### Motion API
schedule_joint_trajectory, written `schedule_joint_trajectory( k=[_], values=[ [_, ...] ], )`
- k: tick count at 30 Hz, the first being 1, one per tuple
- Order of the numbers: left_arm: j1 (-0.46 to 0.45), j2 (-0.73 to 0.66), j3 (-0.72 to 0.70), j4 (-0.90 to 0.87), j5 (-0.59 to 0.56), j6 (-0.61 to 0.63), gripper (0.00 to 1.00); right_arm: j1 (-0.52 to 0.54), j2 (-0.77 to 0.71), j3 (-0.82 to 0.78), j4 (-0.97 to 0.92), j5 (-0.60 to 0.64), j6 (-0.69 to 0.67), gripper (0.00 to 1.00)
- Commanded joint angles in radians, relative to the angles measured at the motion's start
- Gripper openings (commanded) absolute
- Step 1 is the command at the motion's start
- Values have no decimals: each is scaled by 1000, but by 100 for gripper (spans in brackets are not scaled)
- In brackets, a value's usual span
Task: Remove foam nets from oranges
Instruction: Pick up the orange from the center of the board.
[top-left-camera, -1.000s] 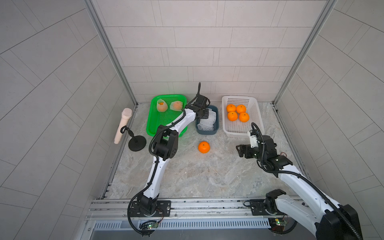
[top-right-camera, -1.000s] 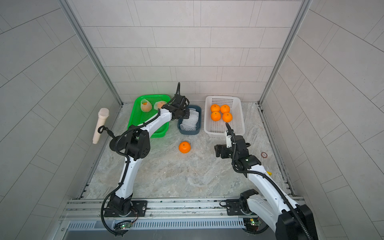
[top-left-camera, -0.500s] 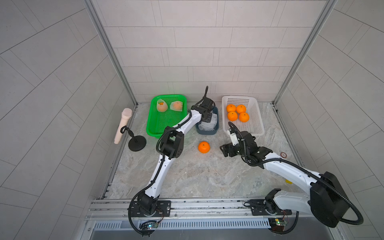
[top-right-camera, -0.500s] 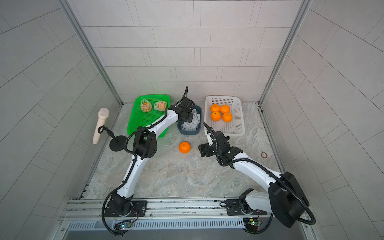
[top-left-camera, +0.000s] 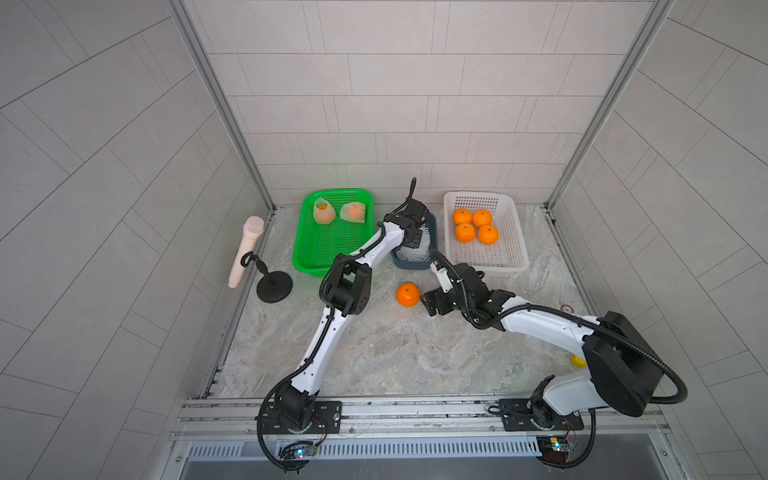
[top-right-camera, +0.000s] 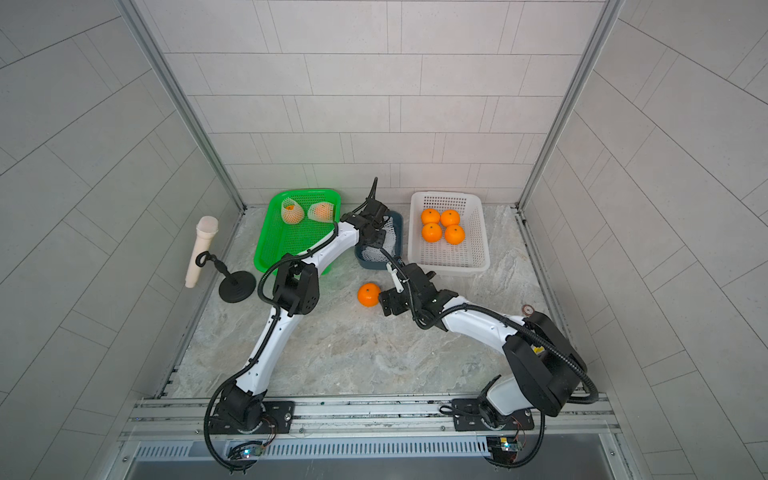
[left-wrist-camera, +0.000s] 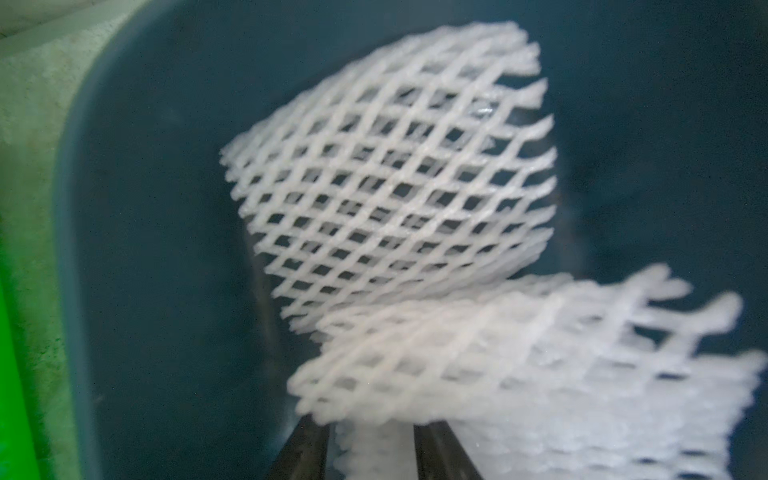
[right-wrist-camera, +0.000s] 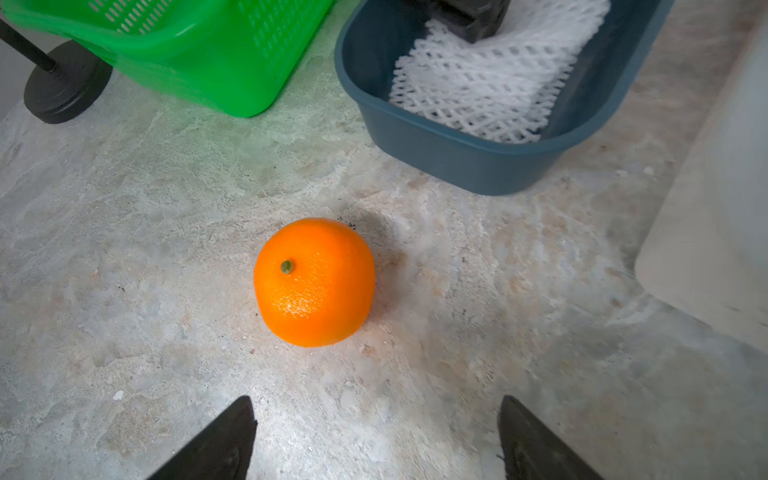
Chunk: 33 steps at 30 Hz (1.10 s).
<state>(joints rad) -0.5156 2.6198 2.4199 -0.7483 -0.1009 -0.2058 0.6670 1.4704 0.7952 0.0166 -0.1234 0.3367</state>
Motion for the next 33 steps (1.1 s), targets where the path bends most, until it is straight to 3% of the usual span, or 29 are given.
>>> schedule_joint_trajectory(
  k=[1,12,26,33],
  values=[
    [15,44,14,-58,16,-14,38,39,36,45,37,44,-16,93],
    [27,46,12,-58,62,-46,37,121,233,208,-33,177,19,94],
    [28,42,13,-67,64,-43,37,132,395,289,-9,134,24,93],
    [28,39,13,-72,66,-39,38,131,433,313,-15,143,34,86]
  ],
)
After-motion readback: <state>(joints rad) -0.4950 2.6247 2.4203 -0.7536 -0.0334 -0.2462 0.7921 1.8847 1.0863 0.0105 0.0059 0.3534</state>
